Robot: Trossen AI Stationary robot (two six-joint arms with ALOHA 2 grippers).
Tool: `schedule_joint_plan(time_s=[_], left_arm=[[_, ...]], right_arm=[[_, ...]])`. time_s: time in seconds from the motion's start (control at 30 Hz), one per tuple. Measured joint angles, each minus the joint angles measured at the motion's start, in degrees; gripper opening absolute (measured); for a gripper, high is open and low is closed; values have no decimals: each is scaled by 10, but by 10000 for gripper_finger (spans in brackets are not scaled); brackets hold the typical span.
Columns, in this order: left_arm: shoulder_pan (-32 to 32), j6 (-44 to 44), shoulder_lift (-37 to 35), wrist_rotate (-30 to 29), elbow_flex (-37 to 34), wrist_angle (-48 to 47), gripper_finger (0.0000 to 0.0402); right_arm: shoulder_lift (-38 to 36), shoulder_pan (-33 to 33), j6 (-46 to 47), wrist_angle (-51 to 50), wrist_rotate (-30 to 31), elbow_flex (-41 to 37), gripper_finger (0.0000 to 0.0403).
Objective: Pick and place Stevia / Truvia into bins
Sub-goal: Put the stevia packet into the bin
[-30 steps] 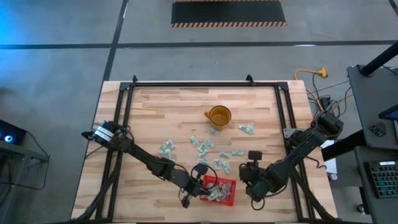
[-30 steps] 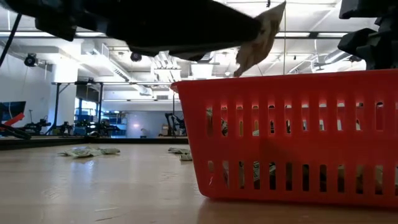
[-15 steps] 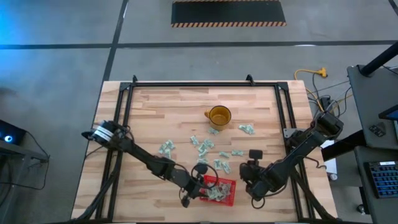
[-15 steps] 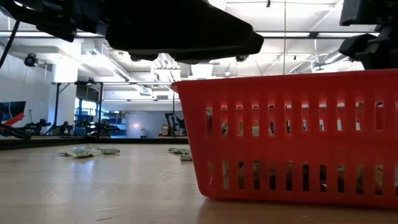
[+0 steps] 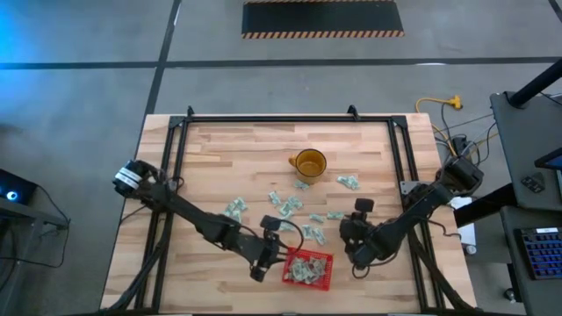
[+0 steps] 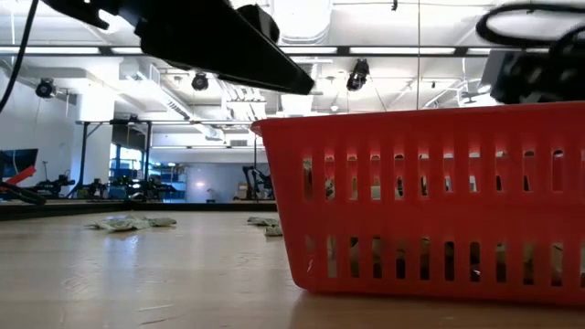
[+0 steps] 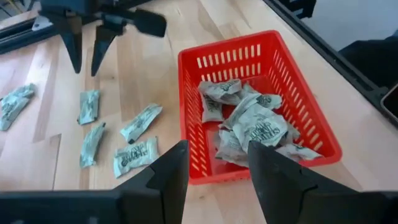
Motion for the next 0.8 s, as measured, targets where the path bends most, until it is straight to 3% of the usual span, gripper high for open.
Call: schedule_joint_plan(time_s=[0.43, 0.57, 0.8], left_arm=[[0, -8, -8, -1, -5, -26, 148], [0, -8, -8, 0, -5, -26, 148], [0, -8, -8, 0, -5, -26, 148]], right_arm=[[-61, -34, -46, 72, -1, -60, 72], [-113, -37, -93, 151, -6, -97, 72], [-214, -79, -146, 293, -70, -197, 72]])
